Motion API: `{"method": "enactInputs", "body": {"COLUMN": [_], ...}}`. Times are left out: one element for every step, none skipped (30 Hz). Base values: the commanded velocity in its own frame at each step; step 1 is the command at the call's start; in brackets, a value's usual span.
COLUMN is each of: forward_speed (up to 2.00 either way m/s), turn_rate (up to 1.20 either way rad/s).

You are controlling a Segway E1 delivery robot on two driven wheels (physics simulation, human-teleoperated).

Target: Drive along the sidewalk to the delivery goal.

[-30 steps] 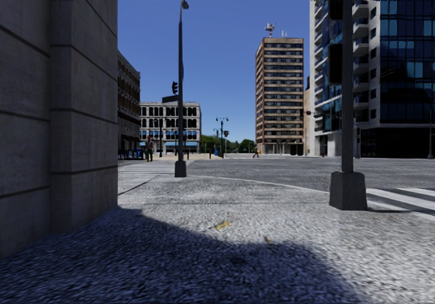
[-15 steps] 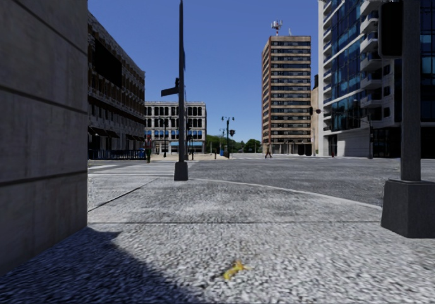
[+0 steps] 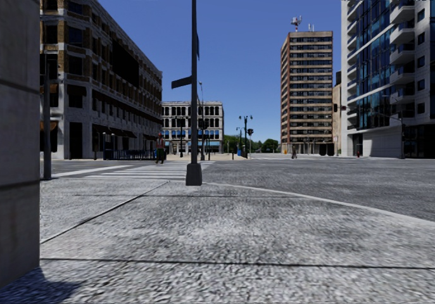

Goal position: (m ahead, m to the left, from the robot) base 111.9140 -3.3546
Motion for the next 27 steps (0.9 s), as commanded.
{"method": "enactInputs", "body": {"forward_speed": [2.0,2.0,2.0,2.0,2.0,2.0,2.0,2.0,2.0,2.0,2.0,2.0,2.0,2.0,2.0,2.0,2.0,2.0,2.0,2.0,2.0,2.0,1.97,1.97,1.96,1.94,1.94], "turn_rate": [0.39,0.39,0.39,0.39,0.39,0.39,0.39,0.39,0.39,0.39,0.39,0.41,0.45,0.47,0.47,0.47,0.47,0.47,0.47,0.47,0.47,0.47,0.47,0.47,0.47,0.47,0.47]}}
